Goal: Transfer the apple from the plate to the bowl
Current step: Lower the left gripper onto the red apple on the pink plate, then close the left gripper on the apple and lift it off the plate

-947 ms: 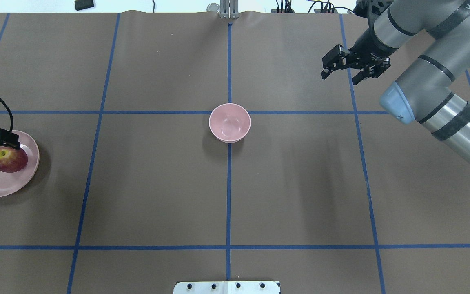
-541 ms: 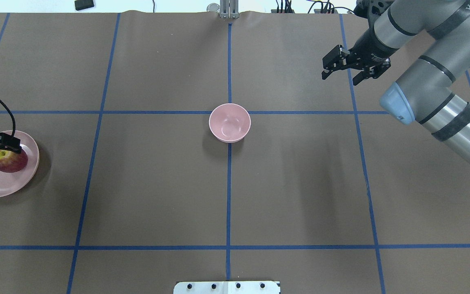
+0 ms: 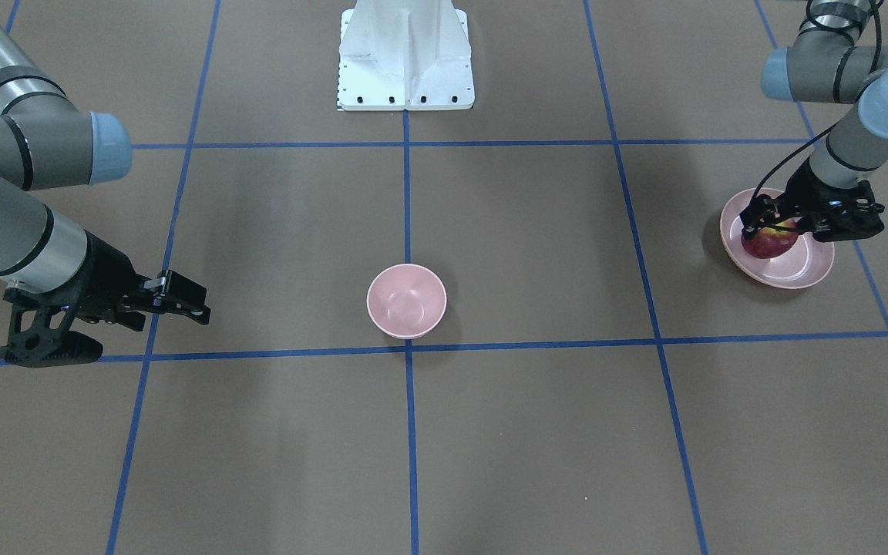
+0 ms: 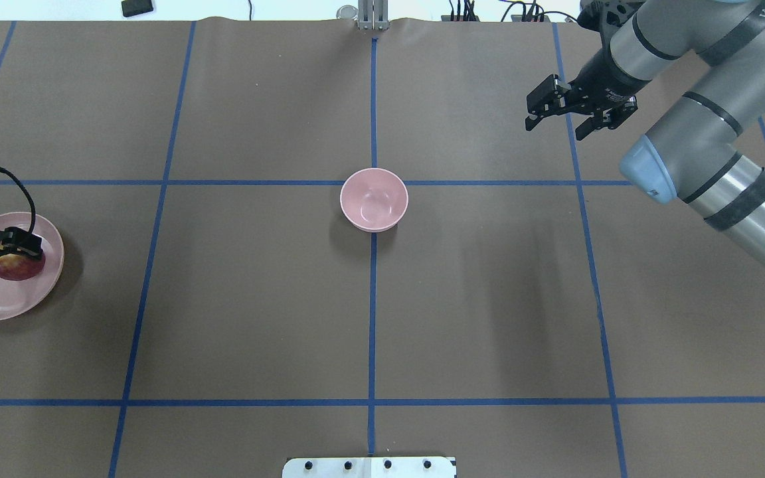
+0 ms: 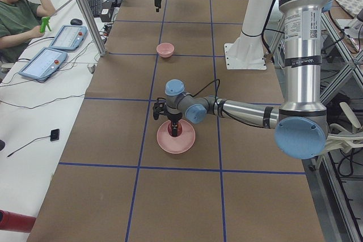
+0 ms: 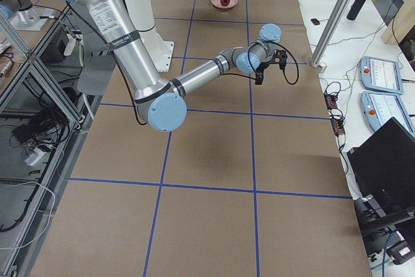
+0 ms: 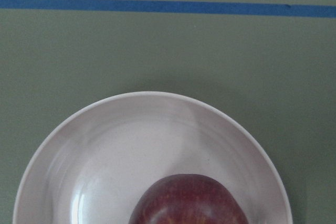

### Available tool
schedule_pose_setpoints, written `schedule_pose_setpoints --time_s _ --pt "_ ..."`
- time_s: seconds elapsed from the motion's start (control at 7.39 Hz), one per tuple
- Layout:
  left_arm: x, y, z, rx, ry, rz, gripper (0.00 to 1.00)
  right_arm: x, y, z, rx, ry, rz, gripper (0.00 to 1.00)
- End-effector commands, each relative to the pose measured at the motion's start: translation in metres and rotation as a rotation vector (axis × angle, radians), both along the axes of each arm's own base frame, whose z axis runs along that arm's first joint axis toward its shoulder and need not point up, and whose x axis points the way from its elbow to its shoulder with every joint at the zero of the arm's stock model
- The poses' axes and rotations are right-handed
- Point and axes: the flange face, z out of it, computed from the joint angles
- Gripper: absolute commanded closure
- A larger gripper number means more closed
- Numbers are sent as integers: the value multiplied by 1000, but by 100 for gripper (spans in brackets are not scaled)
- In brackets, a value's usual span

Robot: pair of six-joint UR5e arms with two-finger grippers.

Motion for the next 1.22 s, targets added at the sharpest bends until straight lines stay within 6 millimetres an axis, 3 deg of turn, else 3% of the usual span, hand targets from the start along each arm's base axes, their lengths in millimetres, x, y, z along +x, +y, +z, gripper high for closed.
schedule_pose_setpoints --time_s 0.0,0.41,0.68,0.81,1.08 --pt "8 3 6 -7 -6 18 3 1 0 2 -2 1 1 0" --pt "2 5 -9 -18 35 26 100 6 -2 0 -1 -2 8 0" --pt "-57 -19 -50 -47 113 -69 100 26 -7 8 -19 -8 25 0" --pt "-49 -36 -91 -57 113 -71 100 30 -8 10 -18 -6 30 0" --pt "-18 -94 -215 -93 99 -86 100 48 -12 27 -7 8 36 0"
